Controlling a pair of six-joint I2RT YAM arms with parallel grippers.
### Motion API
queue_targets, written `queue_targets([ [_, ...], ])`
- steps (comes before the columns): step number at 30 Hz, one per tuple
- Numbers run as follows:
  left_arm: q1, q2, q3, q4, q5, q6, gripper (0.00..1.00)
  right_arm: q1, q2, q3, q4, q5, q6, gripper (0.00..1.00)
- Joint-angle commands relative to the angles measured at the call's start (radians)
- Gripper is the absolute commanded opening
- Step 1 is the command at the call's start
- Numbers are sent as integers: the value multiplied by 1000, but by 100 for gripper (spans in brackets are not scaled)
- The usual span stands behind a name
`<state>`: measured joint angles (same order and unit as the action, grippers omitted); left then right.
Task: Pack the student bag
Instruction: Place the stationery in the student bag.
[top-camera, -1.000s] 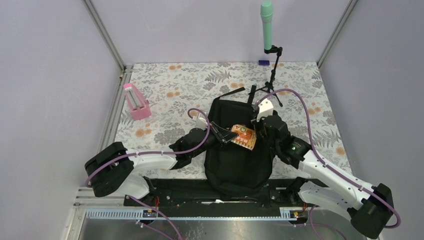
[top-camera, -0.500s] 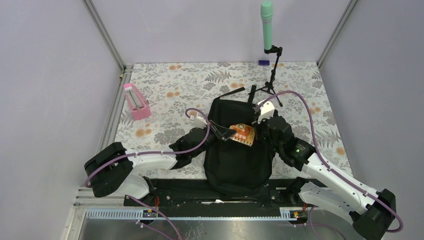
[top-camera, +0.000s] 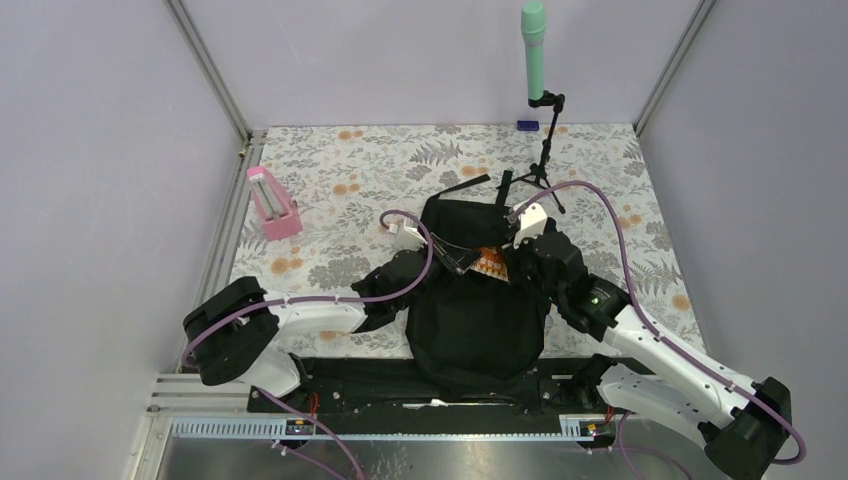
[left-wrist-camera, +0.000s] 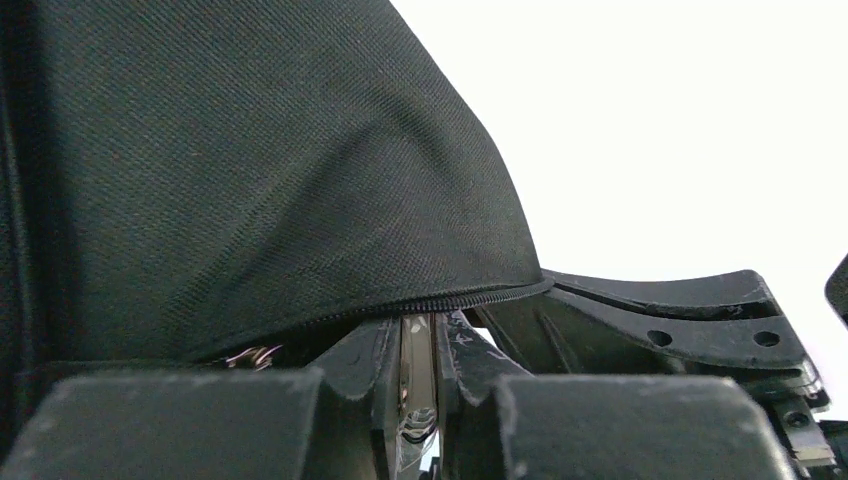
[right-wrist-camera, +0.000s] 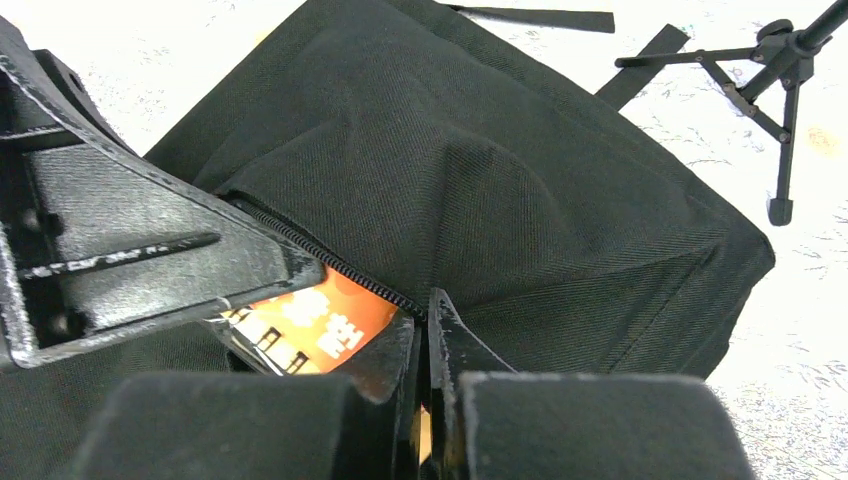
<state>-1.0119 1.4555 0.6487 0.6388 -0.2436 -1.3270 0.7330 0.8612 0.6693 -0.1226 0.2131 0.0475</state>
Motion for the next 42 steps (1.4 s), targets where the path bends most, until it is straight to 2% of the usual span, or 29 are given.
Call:
queue_targets([
  [1, -17, 37, 62, 64, -67, 19, 0, 8, 4, 52, 64, -95, 49, 0],
  [8, -28, 82, 89, 102, -123, 69, 0, 7, 9, 58, 72, -98, 53, 0],
  [17, -28, -34, 9, 77, -231, 96, 0, 7, -25, 38, 48, -45, 28, 0],
  [25, -28, -74, -4, 98, -236, 166, 0, 7, -33, 37, 29, -18, 35, 0],
  [34, -49, 10, 33, 230, -299, 268, 0, 9, -23, 37, 20, -114, 58, 0],
  [42, -51, 87, 94, 295, -314, 293, 0, 12, -52, 46, -18, -243, 6, 0],
])
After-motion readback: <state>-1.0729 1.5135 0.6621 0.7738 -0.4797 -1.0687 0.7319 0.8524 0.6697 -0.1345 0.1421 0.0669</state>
